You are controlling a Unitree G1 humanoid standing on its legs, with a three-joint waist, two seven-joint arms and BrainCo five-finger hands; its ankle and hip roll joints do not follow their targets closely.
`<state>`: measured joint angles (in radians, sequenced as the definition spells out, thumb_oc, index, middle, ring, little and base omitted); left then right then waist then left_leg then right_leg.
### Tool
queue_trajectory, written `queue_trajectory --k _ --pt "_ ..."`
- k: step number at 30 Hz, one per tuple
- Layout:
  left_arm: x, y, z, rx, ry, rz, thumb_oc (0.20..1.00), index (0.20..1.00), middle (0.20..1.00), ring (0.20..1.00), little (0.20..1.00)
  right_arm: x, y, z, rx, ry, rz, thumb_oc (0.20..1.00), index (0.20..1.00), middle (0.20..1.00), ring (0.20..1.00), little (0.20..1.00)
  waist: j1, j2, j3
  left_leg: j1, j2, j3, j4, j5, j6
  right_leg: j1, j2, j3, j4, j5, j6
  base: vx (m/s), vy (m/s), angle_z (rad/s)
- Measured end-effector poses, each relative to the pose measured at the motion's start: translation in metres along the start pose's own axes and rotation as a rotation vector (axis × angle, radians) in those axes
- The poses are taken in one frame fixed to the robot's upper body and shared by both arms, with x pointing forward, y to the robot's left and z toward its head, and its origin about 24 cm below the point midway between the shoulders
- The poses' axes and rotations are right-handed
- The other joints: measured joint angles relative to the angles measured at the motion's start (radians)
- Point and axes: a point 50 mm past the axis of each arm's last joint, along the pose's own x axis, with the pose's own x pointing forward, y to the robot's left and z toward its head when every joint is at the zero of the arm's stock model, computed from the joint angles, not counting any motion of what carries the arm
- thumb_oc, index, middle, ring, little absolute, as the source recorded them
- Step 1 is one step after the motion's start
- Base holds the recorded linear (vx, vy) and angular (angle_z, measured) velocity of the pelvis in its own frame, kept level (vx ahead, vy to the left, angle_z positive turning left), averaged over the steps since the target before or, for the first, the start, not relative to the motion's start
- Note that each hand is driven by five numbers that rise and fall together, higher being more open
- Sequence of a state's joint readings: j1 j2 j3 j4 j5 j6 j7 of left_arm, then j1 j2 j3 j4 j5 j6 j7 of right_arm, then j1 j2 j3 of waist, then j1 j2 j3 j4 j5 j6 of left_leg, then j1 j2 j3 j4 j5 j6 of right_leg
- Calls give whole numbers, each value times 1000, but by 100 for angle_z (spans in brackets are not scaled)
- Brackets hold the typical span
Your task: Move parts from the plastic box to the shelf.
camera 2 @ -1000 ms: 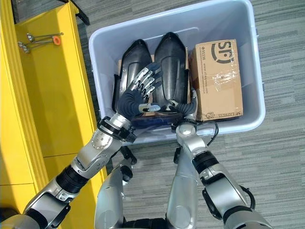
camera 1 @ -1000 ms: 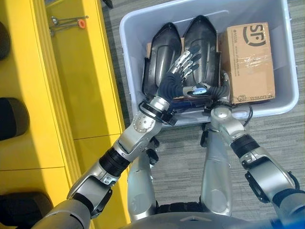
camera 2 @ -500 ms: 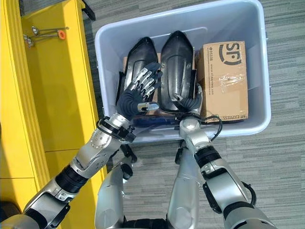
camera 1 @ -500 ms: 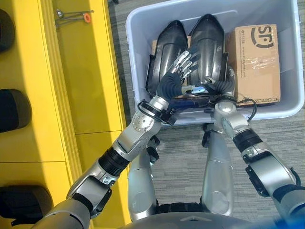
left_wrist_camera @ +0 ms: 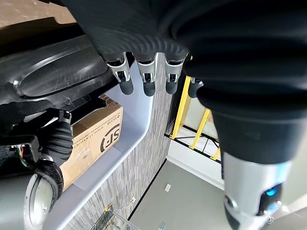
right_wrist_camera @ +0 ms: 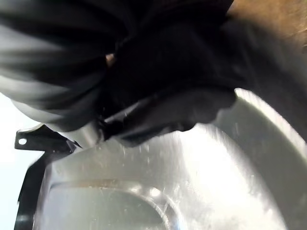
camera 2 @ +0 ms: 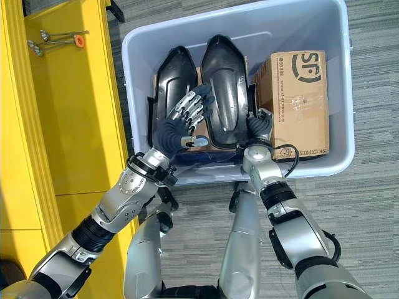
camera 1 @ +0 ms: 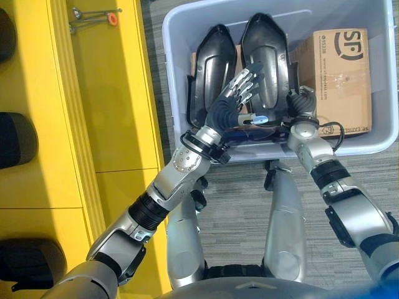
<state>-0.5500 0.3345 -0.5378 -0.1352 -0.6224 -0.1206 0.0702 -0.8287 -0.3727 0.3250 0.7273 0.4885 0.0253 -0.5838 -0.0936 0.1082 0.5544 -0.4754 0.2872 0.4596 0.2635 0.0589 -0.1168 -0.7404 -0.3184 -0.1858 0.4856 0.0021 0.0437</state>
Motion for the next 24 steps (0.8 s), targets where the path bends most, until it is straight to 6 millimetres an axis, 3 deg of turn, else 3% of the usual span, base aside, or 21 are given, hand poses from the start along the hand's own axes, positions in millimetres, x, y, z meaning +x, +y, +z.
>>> queue_trajectory --k 9,19,24 --pt "0 0 0 -23 3 -8 1000 1000 1000 1000 1000 0 -1 -4 -6 7 -3 200 200 200 200 200 1 0 0 7 1 -1 0 3 0 7 -1 -1 6 -1 -2 -1 1 0" --pt "-6 4 -5 -31 23 7 1000 1000 1000 1000 1000 -7 -4 -34 61 93 -43 200 200 200 200 200 2 2 -2 102 -2 -1 -19 5 3 99 1 -3 0 -6 -1 1 12 1" --pt "-11 11 -8 -15 34 123 1000 1000 1000 1000 1000 -18 -2 -49 89 104 -73 200 200 200 200 200 -1 4 -2 150 -11 2 -44 11 3 138 3 1 -9 -11 1 4 16 -1"
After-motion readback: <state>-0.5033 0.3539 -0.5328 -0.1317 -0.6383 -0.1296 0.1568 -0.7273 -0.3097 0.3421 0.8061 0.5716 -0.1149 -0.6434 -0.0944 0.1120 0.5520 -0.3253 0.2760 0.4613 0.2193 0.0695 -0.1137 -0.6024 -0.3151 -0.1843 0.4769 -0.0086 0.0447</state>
